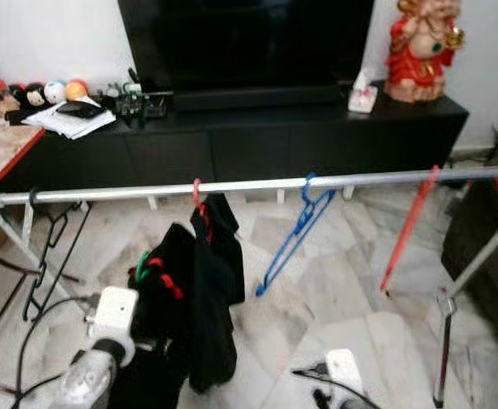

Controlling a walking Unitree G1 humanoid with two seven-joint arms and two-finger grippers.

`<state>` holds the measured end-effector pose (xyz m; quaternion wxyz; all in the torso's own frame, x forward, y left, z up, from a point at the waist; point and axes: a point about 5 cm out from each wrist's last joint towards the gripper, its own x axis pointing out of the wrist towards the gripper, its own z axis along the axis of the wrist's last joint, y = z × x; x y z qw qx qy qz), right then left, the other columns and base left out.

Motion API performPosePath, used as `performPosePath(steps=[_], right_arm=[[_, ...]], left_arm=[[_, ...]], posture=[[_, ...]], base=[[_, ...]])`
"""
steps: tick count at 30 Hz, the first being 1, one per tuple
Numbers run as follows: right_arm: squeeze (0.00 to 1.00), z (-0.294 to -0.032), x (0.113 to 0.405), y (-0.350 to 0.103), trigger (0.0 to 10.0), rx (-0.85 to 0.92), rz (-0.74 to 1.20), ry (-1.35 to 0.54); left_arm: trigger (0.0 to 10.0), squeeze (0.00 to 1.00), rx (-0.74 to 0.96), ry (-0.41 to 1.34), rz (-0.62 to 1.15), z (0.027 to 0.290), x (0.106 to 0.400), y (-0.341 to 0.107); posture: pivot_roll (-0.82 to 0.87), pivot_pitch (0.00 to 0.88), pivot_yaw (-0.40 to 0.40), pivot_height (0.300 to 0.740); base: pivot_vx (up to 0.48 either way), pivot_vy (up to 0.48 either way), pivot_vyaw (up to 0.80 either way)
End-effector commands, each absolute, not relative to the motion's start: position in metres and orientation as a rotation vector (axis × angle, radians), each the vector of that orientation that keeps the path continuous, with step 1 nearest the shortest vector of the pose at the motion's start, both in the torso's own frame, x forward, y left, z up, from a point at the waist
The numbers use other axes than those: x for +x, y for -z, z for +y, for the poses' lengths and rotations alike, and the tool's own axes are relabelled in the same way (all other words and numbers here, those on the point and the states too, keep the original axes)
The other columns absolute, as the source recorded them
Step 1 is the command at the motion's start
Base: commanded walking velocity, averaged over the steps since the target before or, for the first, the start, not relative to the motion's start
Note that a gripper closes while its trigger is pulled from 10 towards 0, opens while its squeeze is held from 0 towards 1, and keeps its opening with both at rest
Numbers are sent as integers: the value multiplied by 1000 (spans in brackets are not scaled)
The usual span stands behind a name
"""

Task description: Hang hanger

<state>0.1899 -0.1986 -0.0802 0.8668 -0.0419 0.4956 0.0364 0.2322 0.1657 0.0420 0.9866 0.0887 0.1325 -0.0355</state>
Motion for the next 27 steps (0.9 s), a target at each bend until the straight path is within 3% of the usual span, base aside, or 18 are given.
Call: performPosePath(steps=[1,8,14,19,27], right_arm=[[0,-205,188,80,10000,-101,1039,-65],[0,-205,189,80,10000,-105,1039,-68],[0,-205,189,80,10000,-102,1039,-69],[0,-205,189,79,10000,-106,1040,-72],[0,-205,189,79,10000,-111,1040,-78]], left_arm=[[10000,0,201,52,232,167,236,-48],[10000,0,219,-8,249,181,231,-45],[10000,0,251,-189,234,223,225,-52],[10000,0,247,-241,209,242,226,-60],[10000,0,261,-199,196,246,240,-67]], posture=[[-30,10,31,740],[-30,10,30,740],[-26,7,26,740],[-23,3,23,740],[-27,0,20,740]], base=[[285,0,0],[34,0,0],[0,0,0],[0,0,0],[0,0,0]])
